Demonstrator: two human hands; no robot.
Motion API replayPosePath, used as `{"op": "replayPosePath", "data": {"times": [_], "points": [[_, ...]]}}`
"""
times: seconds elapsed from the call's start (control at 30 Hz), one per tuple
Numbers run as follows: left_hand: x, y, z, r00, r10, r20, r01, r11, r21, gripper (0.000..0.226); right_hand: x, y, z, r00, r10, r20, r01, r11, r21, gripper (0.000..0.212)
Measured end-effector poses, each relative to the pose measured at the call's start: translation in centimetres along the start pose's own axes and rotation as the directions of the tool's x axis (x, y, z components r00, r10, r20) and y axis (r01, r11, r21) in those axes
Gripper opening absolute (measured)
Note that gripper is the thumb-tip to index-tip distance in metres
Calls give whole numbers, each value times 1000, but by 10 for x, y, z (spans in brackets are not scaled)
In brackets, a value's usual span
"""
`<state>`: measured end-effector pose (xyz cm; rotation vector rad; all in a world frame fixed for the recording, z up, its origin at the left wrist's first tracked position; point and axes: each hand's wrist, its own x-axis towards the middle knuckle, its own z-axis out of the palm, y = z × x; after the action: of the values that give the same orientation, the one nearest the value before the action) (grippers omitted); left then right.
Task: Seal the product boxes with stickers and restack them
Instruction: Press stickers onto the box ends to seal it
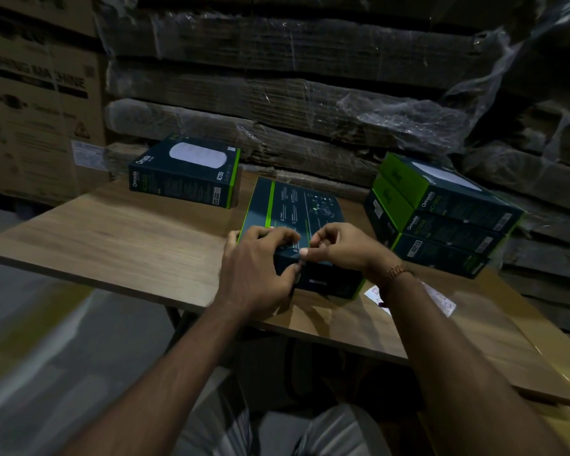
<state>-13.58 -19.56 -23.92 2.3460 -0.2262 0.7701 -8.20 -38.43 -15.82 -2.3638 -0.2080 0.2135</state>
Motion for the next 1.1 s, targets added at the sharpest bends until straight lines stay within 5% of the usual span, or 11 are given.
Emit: {"op": "replayPosePath", "data": {"times": [0.4,0.57,0.83,1.1], "points": [[-3,9,-4,1000,-10,-30,9,999,-41,60,0,8,1,998,-47,-30,49,997,60,17],[-2,7,-6,998,-48,33,49,998,-31,69,-4,17,8,992,-123,-41,122,992,-16,36],[-1,7,-7,996,-69,53,71,997,-43,70,-22,35,27,844,-449,-293,358,879,-316,32],[-2,9,-7,997,-73,35,74,996,-41,65,-30,42,25,818,-504,-279,438,858,-267,33]]}}
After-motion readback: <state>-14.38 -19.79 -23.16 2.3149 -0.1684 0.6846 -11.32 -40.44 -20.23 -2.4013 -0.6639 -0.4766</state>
